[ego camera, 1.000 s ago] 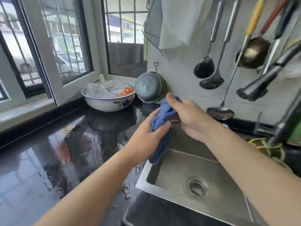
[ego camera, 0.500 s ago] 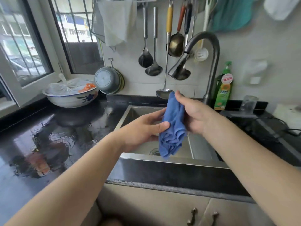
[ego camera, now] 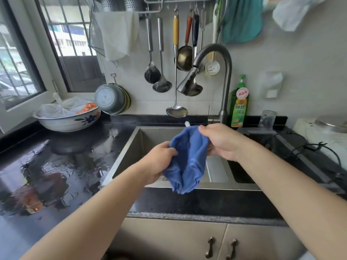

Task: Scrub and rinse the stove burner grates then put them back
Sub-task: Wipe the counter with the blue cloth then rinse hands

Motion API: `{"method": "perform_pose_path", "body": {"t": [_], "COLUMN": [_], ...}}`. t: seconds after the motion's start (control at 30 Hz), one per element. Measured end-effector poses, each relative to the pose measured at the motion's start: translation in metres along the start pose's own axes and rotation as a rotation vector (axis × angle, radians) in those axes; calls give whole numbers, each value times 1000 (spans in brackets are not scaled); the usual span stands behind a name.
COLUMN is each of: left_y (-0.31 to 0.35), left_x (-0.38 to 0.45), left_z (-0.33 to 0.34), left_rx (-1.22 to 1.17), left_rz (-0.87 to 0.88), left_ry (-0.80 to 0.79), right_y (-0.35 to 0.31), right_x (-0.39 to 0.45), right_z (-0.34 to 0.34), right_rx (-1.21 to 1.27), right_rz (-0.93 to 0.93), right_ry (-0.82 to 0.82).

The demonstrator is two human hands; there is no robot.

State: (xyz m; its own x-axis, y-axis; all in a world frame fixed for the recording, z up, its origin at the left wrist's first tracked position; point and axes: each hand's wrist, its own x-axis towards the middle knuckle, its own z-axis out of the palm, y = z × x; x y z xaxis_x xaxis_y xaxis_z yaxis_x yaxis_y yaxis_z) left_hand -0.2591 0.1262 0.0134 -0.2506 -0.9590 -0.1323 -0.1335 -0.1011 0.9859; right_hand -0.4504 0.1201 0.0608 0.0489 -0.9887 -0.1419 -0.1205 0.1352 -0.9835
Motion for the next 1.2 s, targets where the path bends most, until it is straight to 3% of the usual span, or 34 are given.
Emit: {"method": "perform_pose_path", "body": {"t": [0.07,0.13,0.27,0.4,0.47,0.53,0.6,0.67,0.77,0.83,0.93,1.03,1.1,1.2], "left_y": [6,21,69,48,-4,-60,-96,-105,-106,-116,-116,-108,-108,-119], "left_x": [8,12,-2,-35,-54,-79,-90,-83,-50,-33,-21,-8,-2,-4], "left_z": [-16,-37,-68,-76,-71,-54,-28,5,52,82,110,109,97,56], "left_rx": [420,761,905,1059,1195,1342,1438,1458,1485,1430,1435,1375,1352,1361], "left_rz": [95,289,615,726,648,318,114,163,111,67,69,197,253,254], "left_ry": [184,266,213,44,-107,-306,-280,-84,9,-28,-91,-133,-169,-120], "right_y": [9,11,-12,7,50,102,144,164,169,164,160,165,171,171], "right_x": [9,15,-14,-61,-80,-100,-105,-101,-86,-81,-81,-77,-78,-80], "right_z": [-10,-23,-38,-41,-41,-33,-28,-21,-10,-1,-2,-17,-17,3], "right_rx": [-67,-257,-595,-721,-873,-1026,-1005,-914,-966,-1086,-1309,-1331,-1385,-1414], "right_rz": [-53,-178,-534,-572,-449,-267,-205,-245,-349,-404,-261,16,92,108], "right_ry": [153,244,214,36,-125,-326,-274,-45,273,223,34,158,225,143]}}
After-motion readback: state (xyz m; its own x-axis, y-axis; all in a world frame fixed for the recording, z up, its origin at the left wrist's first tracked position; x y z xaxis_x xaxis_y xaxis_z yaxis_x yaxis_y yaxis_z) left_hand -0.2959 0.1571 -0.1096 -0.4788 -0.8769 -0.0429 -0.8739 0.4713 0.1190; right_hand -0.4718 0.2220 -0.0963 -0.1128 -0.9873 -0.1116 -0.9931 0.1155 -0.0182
